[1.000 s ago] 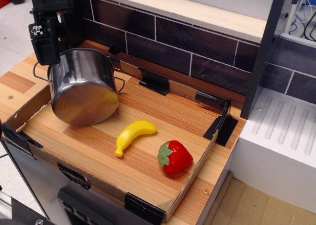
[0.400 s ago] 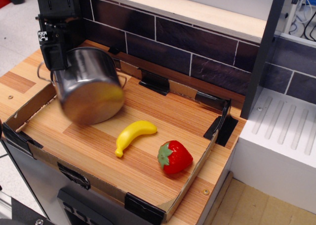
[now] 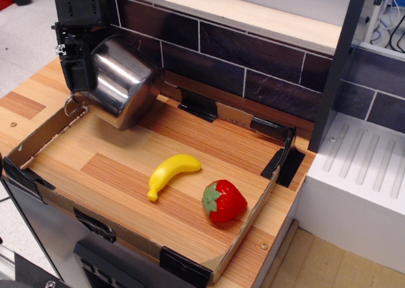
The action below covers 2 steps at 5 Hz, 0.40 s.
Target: Upright metal pot
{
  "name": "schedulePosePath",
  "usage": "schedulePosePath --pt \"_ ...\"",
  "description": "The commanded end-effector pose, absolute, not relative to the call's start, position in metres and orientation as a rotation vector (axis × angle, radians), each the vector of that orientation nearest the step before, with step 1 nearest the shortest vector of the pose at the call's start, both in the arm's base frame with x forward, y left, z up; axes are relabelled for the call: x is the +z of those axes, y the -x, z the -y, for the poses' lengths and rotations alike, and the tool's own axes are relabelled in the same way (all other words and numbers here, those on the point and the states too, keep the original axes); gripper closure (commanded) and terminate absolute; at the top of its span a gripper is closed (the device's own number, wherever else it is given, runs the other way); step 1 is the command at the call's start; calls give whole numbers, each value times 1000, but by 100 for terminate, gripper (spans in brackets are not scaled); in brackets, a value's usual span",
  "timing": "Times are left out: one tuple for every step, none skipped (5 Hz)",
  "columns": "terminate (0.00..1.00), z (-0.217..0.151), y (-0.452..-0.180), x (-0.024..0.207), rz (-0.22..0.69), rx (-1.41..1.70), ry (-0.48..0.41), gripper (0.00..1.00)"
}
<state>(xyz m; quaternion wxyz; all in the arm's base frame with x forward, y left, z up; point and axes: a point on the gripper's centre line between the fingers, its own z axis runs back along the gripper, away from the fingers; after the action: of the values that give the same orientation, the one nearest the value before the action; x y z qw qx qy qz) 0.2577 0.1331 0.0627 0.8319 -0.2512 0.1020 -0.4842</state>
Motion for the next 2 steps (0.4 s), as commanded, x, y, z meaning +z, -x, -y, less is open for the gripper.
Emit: schedulePosePath --pt "0 -134 -273 88 -122 -1043 181 100" --pt "0 -133 -272 94 -131 -1027 26 100"
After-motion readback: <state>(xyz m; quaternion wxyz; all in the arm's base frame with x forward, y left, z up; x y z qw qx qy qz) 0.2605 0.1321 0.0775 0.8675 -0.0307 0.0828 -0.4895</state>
